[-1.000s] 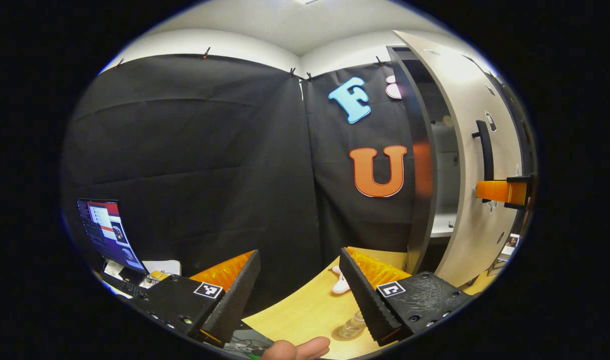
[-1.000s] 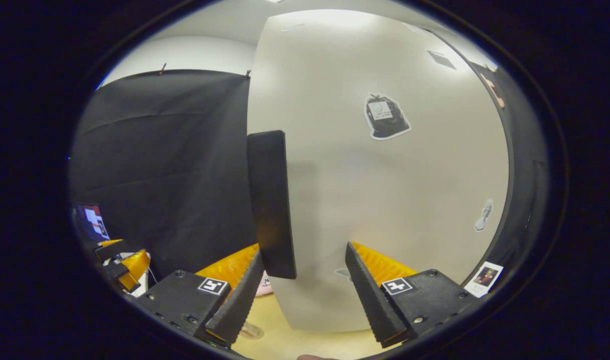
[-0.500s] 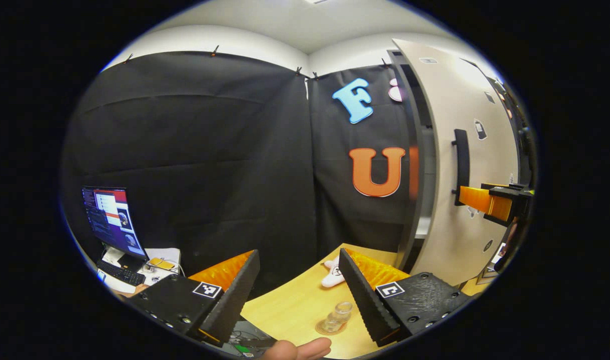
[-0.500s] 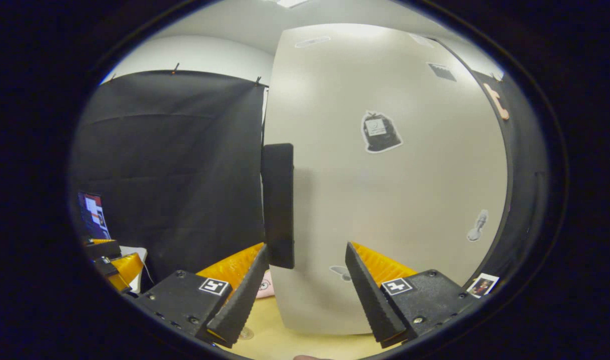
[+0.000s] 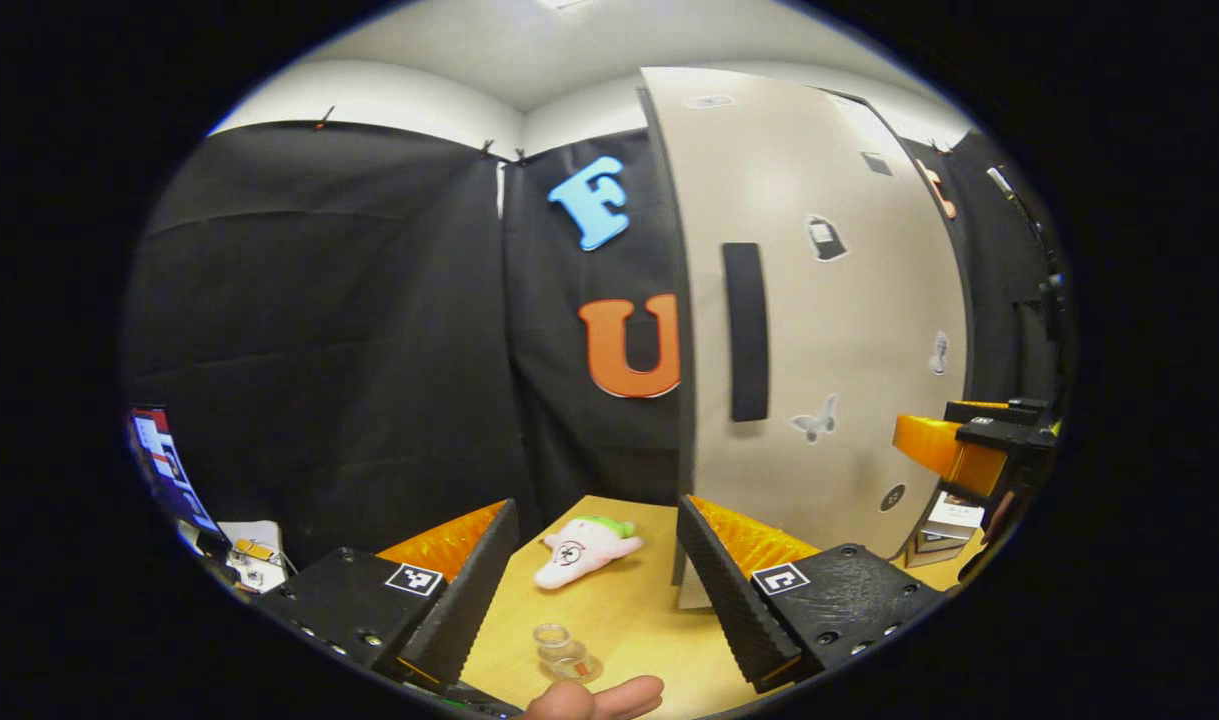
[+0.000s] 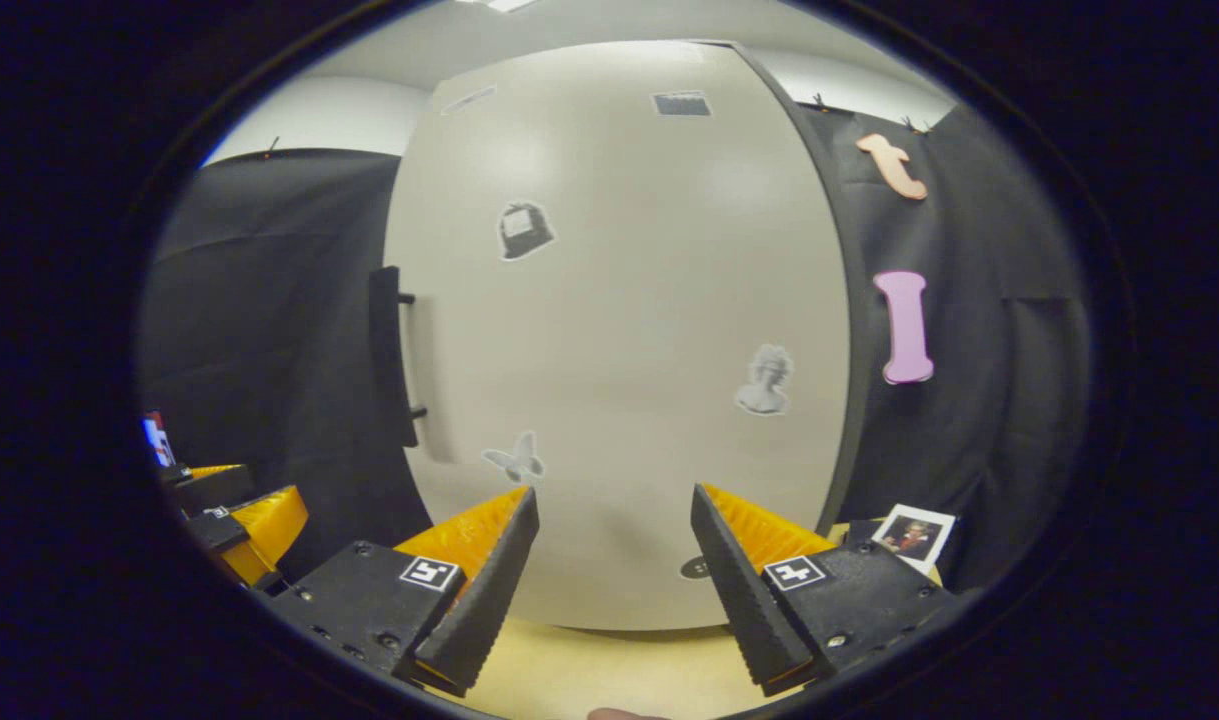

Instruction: Open the cabinet door with the right hand, grasp the bottle in the cabinet with the left hand and place it on the coaster, then close the cabinet door with the right hand.

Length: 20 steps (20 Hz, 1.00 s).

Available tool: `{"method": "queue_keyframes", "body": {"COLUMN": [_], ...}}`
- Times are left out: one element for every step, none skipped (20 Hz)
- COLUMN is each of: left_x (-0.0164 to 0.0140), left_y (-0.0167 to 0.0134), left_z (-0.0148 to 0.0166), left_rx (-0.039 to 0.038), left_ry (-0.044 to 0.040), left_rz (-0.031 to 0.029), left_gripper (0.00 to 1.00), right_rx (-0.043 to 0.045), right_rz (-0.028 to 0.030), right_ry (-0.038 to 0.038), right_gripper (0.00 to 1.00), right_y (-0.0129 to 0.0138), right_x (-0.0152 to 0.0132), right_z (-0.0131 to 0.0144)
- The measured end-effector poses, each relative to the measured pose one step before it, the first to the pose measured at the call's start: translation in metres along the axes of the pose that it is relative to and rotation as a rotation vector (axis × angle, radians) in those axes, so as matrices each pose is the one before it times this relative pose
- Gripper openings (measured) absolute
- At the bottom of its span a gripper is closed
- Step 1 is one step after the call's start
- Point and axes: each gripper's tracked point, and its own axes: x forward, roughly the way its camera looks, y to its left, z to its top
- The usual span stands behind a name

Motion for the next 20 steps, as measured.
{"method": "queue_keyframes", "body": {"left_x": [0.00292, 0.00548, 0.00988, 0.00770, 0.00632, 0.00524, 0.00516, 0.00301, 0.00201, 0.00308, 0.00255, 0.00117, 0.00073, 0.00038, 0.00418, -0.00338, -0.00031, -0.00164, -0.00202, -0.00110], "left_y": [-0.01339, -0.01467, -0.01417, -0.01211, -0.00904, -0.01027, -0.01122, -0.00831, -0.00544, -0.00568, -0.00265, -0.00207, -0.00293, -0.00269, 0.00762, 0.00547, 0.00154, 0.00360, 0.00264, 0.00186], "left_z": [0.00782, 0.00467, -0.00041, 0.00039, 0.00290, 0.00307, 0.00091, 0.00248, 0.00536, 0.00068, -0.00221, -0.00080, 0.00027, 0.00113, -0.00458, 0.00154, -0.00319, -0.00009, 0.00524, 0.00596], "left_rx": [0.00061, 0.00154, 0.00363, 0.00422, -0.00605, -0.01492, -0.01578, -0.00875, -0.00061, 0.00069, -0.00496, -0.01600, -0.02338, -0.01006, 0.00711, 0.00708, -0.00628, -0.00493, -0.00406, 0.00257], "left_ry": [-0.01456, -0.01794, -0.00827, -0.00009, -0.01134, -0.00941, -0.00518, -0.01317, -0.01397, -0.00093, 0.00629, 0.00409, -0.00310, -0.00237, 0.00100, 0.01404, 0.01251, 0.00042, -0.01314, -0.01879], "left_rz": [-0.04365, -0.04923, -0.04951, -0.04391, -0.03748, -0.04284, -0.04234, -0.03587, -0.02789, -0.02346, -0.01700, -0.01001, -0.01463, -0.00502, 0.03205, 0.01107, -0.00227, 0.00986, 0.00470, 0.00592], "left_gripper": [0.96, 1.00, 1.00, 0.96, 1.00, 0.96, 0.96, 0.96, 0.96, 0.96, 0.96, 0.96, 1.00, 0.96, 0.96, 0.96, 0.95, 0.95, 1.00, 0.95], "right_rx": [0.00797, 0.00929, 0.00408, -0.00076, 0.00336, 0.01065, 0.00937, 0.00521, -0.00070, -0.00278, -0.00628, -0.01249, -0.01596, -0.01746, -0.02338, -0.02089, -0.00951, 0.00179, 0.00086, -0.00080], "right_rz": [-0.05222, -0.05335, -0.04439, -0.04263, -0.03683, -0.02488, -0.02259, -0.01762, -0.00999, -0.00732, -0.00237, -0.00248, -0.00122, 0.01533, -0.00440, -0.00352, 0.00808, 0.01644, 0.00880, 0.00700], "right_ry": [-0.01051, -0.02221, -0.02697, -0.01716, -0.01108, -0.01275, -0.00226, 0.00441, 0.00161, 0.00172, -0.00119, -0.00151, -0.00157, -0.00107, -0.00727, -0.01039, -0.00014, 0.00016, 0.00339, 0.00703], "right_gripper": [0.96, 0.94, 0.94, 0.93, 0.93, 0.94, 0.94, 0.96, 0.96, 0.98, 0.99, 0.99, 0.99, 0.99, 0.99, 0.99, 0.98, 0.98, 0.98, 0.98], "right_y": [-0.01288, -0.01137, -0.00812, -0.00687, -0.00545, -0.00207, -0.00148, -0.00078, 0.00060, 0.00021, 0.00271, 0.00322, 0.00407, 0.00876, 0.00371, 0.00060, 0.00312, 0.00486, 0.00453, 0.00136], "right_x": [-0.00691, -0.00712, -0.00656, -0.00487, -0.00531, -0.00573, -0.00496, -0.00302, -0.00411, -0.00386, -0.00276, -0.00218, -0.00226, -0.00232, -0.00157, 0.00048, -0.00394, -0.00190, -0.00152, -0.00218], "right_z": [0.00176, 0.00359, 0.00587, 0.00428, 0.00435, 0.00461, 0.00241, -0.00021, -0.00025, -0.00038, -0.00035, -0.00017, -0.00045, -0.00041, 0.00417, -0.00196, 0.00084, -0.00060, -0.00061, -0.00208]}}
